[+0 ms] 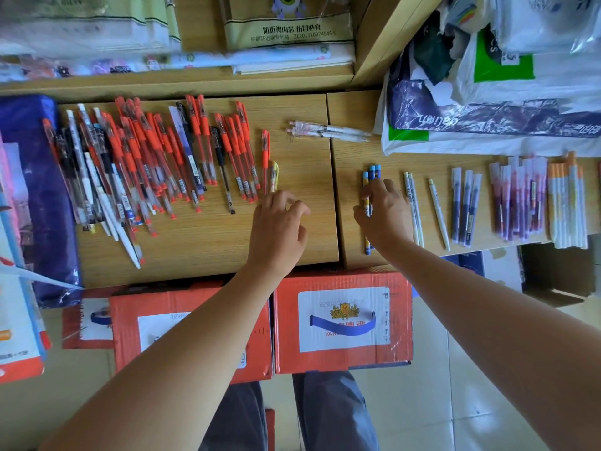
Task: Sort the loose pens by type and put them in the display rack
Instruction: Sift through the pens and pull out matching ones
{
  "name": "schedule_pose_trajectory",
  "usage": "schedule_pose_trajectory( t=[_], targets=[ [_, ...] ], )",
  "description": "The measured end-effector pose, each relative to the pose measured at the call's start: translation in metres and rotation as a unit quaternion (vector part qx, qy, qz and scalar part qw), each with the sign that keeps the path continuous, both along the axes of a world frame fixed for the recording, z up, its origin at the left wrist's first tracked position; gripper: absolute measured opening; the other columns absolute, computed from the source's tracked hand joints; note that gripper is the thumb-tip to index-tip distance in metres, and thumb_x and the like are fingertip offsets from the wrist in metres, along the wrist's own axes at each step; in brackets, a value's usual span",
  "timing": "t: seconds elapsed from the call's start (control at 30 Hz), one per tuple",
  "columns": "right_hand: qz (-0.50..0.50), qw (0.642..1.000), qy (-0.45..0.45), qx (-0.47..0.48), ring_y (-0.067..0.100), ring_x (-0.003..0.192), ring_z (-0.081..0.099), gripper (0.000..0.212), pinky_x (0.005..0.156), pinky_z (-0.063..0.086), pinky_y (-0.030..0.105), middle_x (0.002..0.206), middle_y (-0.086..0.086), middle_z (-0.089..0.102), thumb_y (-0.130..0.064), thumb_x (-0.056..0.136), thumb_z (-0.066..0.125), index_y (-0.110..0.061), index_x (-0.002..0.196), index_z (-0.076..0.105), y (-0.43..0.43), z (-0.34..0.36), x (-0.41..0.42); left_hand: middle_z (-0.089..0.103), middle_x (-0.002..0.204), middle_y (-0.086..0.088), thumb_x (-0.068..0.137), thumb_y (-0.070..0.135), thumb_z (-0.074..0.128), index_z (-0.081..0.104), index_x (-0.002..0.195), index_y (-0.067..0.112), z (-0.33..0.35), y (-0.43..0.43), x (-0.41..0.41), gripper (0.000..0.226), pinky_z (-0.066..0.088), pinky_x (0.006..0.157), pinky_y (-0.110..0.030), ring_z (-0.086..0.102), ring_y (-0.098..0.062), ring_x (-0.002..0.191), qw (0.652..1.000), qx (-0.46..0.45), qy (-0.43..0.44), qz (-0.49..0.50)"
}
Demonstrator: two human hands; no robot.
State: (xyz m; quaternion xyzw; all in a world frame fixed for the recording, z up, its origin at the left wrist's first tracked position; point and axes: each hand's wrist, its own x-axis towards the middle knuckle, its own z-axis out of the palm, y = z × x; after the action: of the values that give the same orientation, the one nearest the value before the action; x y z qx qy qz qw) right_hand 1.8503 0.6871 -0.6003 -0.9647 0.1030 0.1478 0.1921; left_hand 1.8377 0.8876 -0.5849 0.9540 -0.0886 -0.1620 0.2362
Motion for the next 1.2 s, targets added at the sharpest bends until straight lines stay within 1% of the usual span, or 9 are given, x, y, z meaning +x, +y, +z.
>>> schedule_pose_trajectory(
  t=[0.1, 0.2, 0.3, 0.4, 0.5, 0.6, 0.83, 1.03, 1.2],
  targets=[
    [0.035, 0.997, -0.010, 0.075, 0.016, 0.077, 0.054, 0.017, 0.060, 0.037, 0.023, 0.096, 0.001, 0.057, -0.015, 0.083, 0.067, -0.013, 0.097, 0.058, 0.019, 0.005, 0.004, 0.057, 0.104, -0.004, 0.080, 0.007, 0.062, 0.066, 0.096, 0.015, 0.004, 0.016, -0.001, 0.019, 0.043, 0.092, -0.037, 0.052, -0.025, 0.107, 0.999, 0.015, -0.009, 0.026],
    [0.071, 0.990, 0.011, 0.123, 0.013, 0.069, 0.053, 0.016, 0.055, 0.038, 0.024, 0.083, -0.003, 0.058, -0.021, 0.086, 0.065, -0.014, 0.099, 0.058, 0.053, 0.008, 0.009, 0.056, 0.107, -0.004, 0.076, 0.008, 0.064, 0.064, 0.099, 0.017, 0.006, 0.040, -0.003, 0.024, 0.042, 0.090, -0.038, 0.050, -0.026, 0.109, 0.997, 0.056, -0.018, 0.047],
    [0.067, 0.988, 0.049, 0.132, 0.018, 0.069, 0.061, 0.017, 0.057, 0.050, 0.029, 0.079, 0.001, 0.065, -0.030, 0.089, 0.062, -0.014, 0.096, 0.061, 0.091, 0.004, 0.011, 0.052, 0.126, -0.005, 0.075, 0.007, 0.065, 0.059, 0.117, 0.019, 0.005, 0.064, -0.007, 0.044, 0.039, 0.102, -0.042, 0.043, -0.028, 0.124, 0.995, 0.083, -0.009, 0.049],
    [0.050, 0.988, 0.086, 0.120, 0.026, 0.072, 0.063, 0.022, 0.064, 0.055, 0.038, 0.081, 0.006, 0.068, -0.039, 0.088, 0.061, -0.016, 0.086, 0.060, 0.121, -0.004, 0.013, 0.031, 0.152, -0.005, 0.083, 0.012, 0.061, 0.044, 0.138, 0.022, -0.001, 0.085, -0.010, 0.059, 0.022, 0.117, -0.044, 0.021, -0.028, 0.144, 0.995, 0.094, 0.036, 0.010],
    [0.041, 0.989, 0.105, 0.099, 0.029, 0.074, 0.063, 0.021, 0.066, 0.055, 0.038, 0.082, 0.007, 0.067, -0.039, 0.087, 0.061, -0.018, 0.086, 0.060, 0.131, -0.009, 0.012, 0.013, 0.160, -0.004, 0.086, 0.017, 0.058, 0.039, 0.142, 0.020, -0.008, 0.100, -0.014, 0.060, 0.018, 0.118, -0.044, 0.010, -0.026, 0.148, 0.992, 0.108, 0.055, -0.023],
    [0.026, 0.990, 0.105, 0.085, 0.028, 0.077, 0.063, 0.021, 0.065, 0.053, 0.038, 0.084, 0.005, 0.068, -0.039, 0.086, 0.062, -0.018, 0.089, 0.061, 0.129, -0.008, 0.015, 0.023, 0.156, -0.008, 0.084, 0.017, 0.059, 0.043, 0.140, 0.016, -0.009, 0.110, -0.017, 0.058, 0.025, 0.115, -0.044, 0.019, -0.028, 0.145, 0.993, 0.108, 0.049, -0.013],
    [0.019, 0.998, 0.042, 0.044, 0.022, 0.072, 0.060, 0.018, 0.053, 0.044, 0.027, 0.083, 0.000, 0.064, -0.032, 0.090, 0.060, -0.017, 0.099, 0.059, 0.127, 0.004, 0.042, 0.051, 0.119, -0.012, 0.074, 0.010, 0.065, 0.060, 0.118, 0.013, -0.004, 0.124, -0.010, 0.044, 0.045, 0.093, -0.043, 0.048, -0.032, 0.113, 0.997, 0.072, -0.011, 0.015],
    [0.060, 0.997, -0.001, 0.054, 0.018, 0.075, 0.057, 0.042, 0.058, 0.051, 0.033, 0.101, 0.004, 0.055, -0.048, 0.094, 0.050, -0.010, 0.113, 0.048, 0.170, 0.003, 0.066, 0.046, 0.134, -0.014, 0.074, 0.011, 0.059, 0.057, 0.121, 0.014, -0.003, 0.137, 0.003, 0.048, 0.038, 0.103, -0.048, 0.042, -0.034, 0.126, 0.996, 0.074, -0.039, 0.030],
    [0.071, 0.997, 0.017, 0.016, 0.017, 0.074, 0.054, 0.044, 0.054, 0.042, 0.028, 0.102, 0.005, 0.053, -0.048, 0.094, 0.049, -0.010, 0.115, 0.045, 0.176, -0.001, 0.067, 0.044, 0.140, -0.013, 0.076, 0.011, 0.063, 0.055, 0.128, 0.014, -0.007, 0.153, 0.005, 0.053, 0.031, 0.109, -0.048, 0.037, -0.033, 0.133, 0.996, 0.081, -0.021, 0.034]
  ],
)
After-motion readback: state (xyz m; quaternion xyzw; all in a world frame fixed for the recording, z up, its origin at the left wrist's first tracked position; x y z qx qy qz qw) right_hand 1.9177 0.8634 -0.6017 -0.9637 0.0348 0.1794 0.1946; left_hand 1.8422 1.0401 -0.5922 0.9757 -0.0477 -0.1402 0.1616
